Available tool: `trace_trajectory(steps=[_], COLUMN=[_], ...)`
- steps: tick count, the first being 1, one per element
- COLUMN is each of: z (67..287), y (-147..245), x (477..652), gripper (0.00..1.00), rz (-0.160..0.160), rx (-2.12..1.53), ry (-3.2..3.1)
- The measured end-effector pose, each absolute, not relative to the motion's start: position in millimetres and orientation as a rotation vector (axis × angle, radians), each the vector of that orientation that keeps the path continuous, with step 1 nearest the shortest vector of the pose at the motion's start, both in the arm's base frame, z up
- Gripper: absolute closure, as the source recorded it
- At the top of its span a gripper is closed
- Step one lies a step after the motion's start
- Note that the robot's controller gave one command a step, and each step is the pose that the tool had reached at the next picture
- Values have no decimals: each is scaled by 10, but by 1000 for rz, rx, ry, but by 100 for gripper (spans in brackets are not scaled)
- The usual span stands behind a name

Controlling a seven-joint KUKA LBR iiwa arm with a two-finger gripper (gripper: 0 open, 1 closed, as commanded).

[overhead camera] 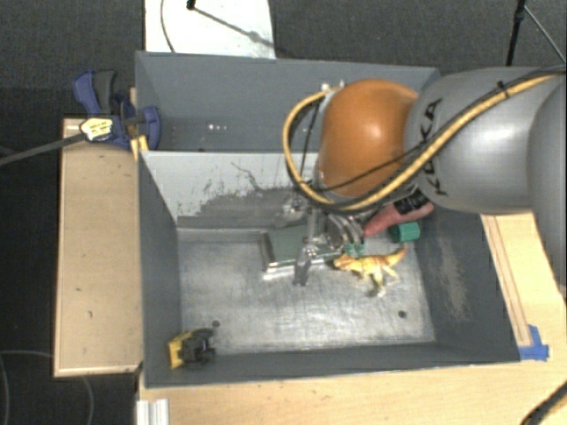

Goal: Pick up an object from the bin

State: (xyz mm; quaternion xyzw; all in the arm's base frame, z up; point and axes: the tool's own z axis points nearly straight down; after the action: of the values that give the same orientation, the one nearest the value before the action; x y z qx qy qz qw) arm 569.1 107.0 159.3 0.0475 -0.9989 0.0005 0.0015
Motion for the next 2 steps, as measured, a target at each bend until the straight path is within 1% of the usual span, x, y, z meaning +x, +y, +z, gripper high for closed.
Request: trace_trajectory(steps=[1, 2], z=[1450, 688], y=[1087, 1043], x=[5901, 5928], gripper=[0, 0], rz=[-2, -3], rx=[114, 141], ry=[-3144, -3143])
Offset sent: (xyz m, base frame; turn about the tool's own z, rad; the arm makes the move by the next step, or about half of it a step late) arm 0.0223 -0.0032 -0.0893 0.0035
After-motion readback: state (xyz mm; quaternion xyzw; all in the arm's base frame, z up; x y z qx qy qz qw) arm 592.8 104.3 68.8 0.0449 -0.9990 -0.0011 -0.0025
